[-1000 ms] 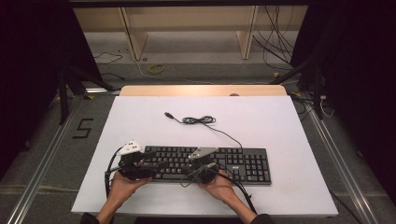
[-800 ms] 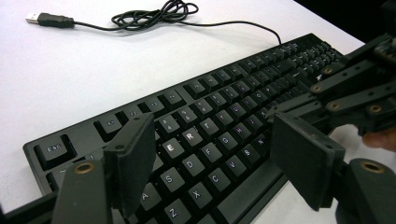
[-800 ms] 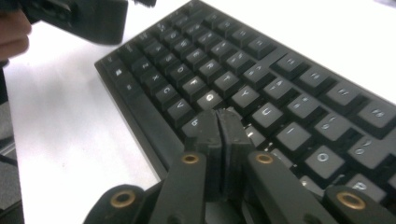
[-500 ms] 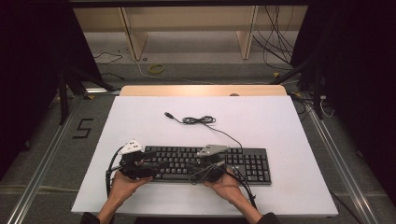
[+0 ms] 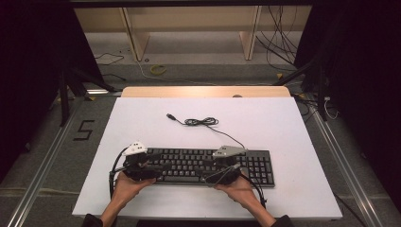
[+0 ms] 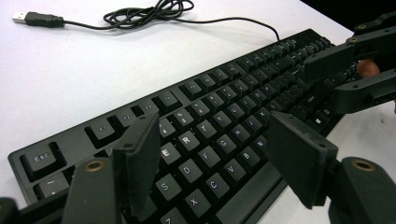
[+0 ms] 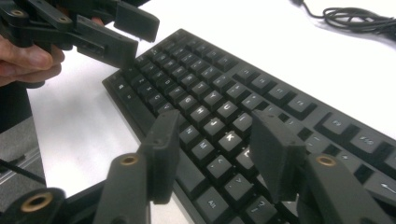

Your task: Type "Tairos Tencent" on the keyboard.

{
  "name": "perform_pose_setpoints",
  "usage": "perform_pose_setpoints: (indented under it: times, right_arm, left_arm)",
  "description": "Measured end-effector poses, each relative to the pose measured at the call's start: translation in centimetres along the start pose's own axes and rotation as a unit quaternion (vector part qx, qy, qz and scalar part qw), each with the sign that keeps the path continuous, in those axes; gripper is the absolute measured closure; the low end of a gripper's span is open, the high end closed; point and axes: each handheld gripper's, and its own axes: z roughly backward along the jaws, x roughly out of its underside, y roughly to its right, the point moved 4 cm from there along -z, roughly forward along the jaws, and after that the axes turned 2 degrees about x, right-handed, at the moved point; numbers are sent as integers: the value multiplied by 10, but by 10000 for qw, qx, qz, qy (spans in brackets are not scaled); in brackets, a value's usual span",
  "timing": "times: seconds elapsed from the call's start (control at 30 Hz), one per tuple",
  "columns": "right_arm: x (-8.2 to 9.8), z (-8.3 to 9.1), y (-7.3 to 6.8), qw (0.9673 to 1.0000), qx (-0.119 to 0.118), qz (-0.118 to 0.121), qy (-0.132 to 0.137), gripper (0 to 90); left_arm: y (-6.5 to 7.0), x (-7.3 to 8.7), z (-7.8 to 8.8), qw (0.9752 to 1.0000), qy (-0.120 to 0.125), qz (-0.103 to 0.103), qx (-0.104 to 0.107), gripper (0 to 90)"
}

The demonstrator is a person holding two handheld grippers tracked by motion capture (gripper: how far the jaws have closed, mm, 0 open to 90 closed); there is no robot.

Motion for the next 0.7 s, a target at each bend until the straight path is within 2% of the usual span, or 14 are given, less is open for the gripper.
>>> perform_pose_setpoints:
  times: [0.17,0.43,0.7]
  right_arm:
    - [1,7,2,10000,34,-38,63,452]
    - [5,18,2,9998,28,-18,212,397]
    - [10,26,0,9996,8,-33,273,354]
  left_arm:
    - [0,-2,-2,10000,-1,-15,14,368]
    - [1,-3,-7,9999,-76,-91,72,406]
    - [5,-8,-15,9996,-165,-135,191,508]
